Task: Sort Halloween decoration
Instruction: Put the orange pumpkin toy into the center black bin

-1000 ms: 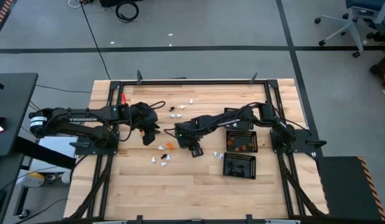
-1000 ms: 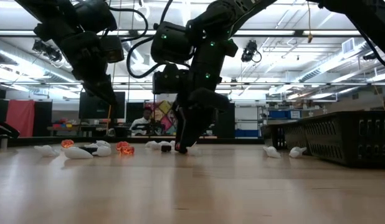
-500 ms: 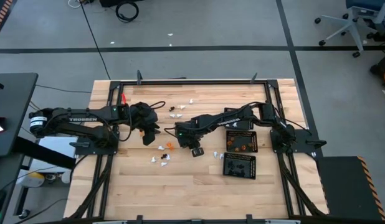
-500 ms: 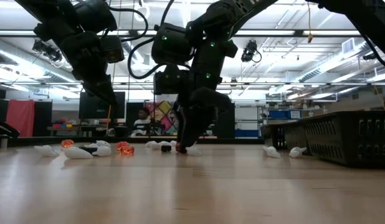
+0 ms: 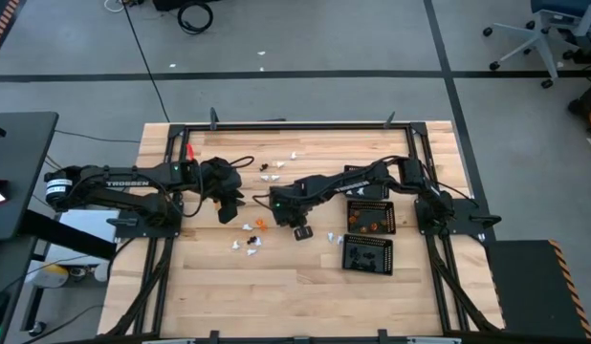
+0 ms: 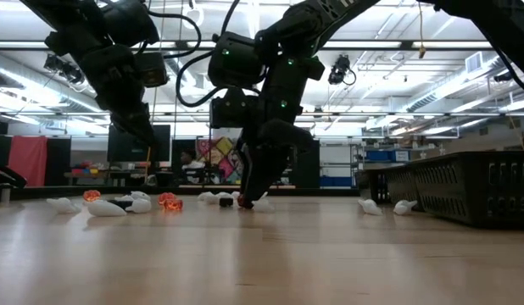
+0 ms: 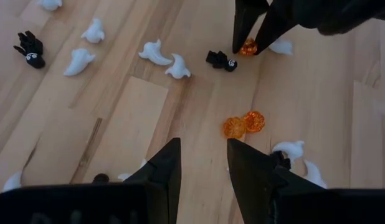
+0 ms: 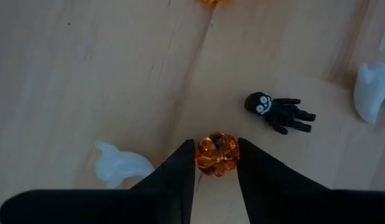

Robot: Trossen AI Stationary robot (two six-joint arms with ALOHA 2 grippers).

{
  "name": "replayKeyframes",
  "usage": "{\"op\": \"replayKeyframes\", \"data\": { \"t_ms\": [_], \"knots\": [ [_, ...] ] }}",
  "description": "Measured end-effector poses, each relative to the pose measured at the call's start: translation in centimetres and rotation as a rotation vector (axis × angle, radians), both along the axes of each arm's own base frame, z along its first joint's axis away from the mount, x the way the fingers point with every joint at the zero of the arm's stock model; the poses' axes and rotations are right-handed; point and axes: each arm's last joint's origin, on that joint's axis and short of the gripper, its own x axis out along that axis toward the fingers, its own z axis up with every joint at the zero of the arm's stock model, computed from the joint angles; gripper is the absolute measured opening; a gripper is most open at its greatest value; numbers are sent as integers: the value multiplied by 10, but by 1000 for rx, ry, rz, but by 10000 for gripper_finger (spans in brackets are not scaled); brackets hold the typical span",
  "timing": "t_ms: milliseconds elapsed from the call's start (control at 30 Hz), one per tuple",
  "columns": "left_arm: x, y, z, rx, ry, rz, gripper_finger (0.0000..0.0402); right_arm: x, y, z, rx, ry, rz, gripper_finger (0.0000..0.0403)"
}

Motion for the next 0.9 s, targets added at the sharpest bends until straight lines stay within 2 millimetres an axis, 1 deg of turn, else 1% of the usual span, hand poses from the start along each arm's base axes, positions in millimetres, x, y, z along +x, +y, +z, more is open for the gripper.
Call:
{"op": "replayKeyframes", "data": {
  "t_ms": [267,367,467,633,733,900],
  "knots": [
    [0,0,0,7,1,2,116,-4,-4,7,-19,16,-15,106],
    [0,0,-1,7,1,3,116,-7,-5,14,-24,23,-20,106],
    [-1,0,-2,12,15,10,116,-14,-5,26,-21,49,-22,106],
    [-1,0,-2,15,13,12,116,-31,-2,54,6,102,-36,106],
    [-1,0,-2,15,13,12,116,-47,0,73,46,163,-65,106],
    [-1,0,-2,18,14,14,116,-76,2,97,145,304,-142,106]
  ]
}}
